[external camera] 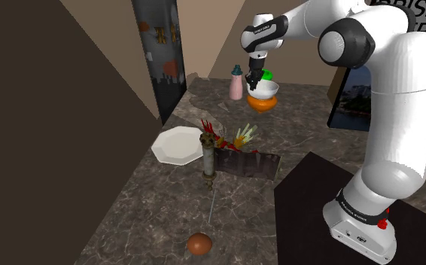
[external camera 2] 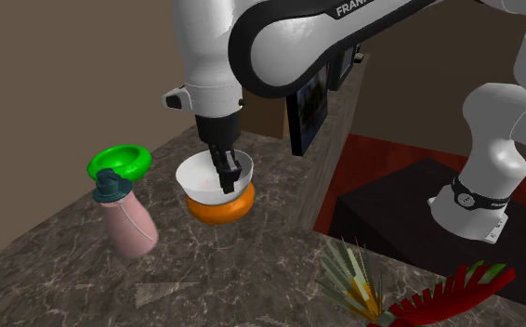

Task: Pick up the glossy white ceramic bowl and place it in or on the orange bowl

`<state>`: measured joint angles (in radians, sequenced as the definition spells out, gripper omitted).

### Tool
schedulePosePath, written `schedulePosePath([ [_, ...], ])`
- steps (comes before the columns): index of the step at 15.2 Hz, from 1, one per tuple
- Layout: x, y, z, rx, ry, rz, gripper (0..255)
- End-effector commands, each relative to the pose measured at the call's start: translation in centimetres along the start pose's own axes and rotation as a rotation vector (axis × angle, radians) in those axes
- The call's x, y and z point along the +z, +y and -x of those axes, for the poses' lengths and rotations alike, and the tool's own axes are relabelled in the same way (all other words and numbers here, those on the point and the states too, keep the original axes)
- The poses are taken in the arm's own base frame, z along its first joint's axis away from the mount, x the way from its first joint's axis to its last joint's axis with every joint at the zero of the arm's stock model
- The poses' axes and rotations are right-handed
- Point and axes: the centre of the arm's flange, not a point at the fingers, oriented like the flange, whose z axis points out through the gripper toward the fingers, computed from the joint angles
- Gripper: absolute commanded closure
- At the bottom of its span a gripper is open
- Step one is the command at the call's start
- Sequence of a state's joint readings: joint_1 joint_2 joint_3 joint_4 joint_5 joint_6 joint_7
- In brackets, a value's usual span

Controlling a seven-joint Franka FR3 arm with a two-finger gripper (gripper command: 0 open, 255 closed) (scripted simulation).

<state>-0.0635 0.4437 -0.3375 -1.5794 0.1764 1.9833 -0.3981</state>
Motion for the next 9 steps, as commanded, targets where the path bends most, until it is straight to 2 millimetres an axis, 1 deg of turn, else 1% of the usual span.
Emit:
schedulePosePath([
  [1,0.79,0.63,0.18,0.011,-0.016,0.004,255],
  [3,0.79,0.63,0.18,0.011,-0.016,0.004,255],
  [4,0.63,0.67,0.11,0.011,-0.016,0.004,0],
  [8,0.54,0.55,-0.05,0.011,-0.016,0.004,0],
  [9,0.79,0.63,0.18,0.011,-0.016,0.004,0],
])
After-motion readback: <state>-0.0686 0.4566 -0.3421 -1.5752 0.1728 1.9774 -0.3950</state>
